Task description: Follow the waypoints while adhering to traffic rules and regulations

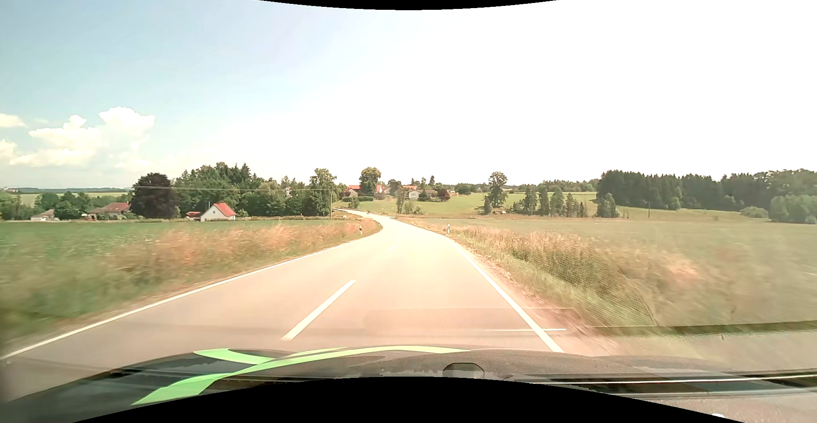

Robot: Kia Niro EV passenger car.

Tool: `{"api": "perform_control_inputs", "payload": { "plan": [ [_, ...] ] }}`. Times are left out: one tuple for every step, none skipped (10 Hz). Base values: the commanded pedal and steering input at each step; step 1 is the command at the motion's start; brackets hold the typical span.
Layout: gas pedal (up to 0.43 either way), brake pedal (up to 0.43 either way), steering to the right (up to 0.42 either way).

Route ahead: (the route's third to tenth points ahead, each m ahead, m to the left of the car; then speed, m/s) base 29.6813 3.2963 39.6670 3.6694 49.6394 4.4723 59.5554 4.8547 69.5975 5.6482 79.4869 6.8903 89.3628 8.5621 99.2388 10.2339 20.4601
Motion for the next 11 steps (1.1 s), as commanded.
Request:
{"api": "perform_control_inputs", "payload": {
  "plan": [
    [0.118,0.0,-0.004],
    [0.13,0.0,-0.004],
    [0.13,0.0,-0.004],
    [0.13,0.0,-0.004],
    [0.13,0.0,-0.007],
    [0.138,0.0,-0.008],
    [0.157,0.0,-0.009],
    [0.169,0.0,-0.01],
    [0.177,0.0,-0.01],
    [0.177,0.0,-0.01],
    [0.189,0.0,-0.011]
  ]
}}
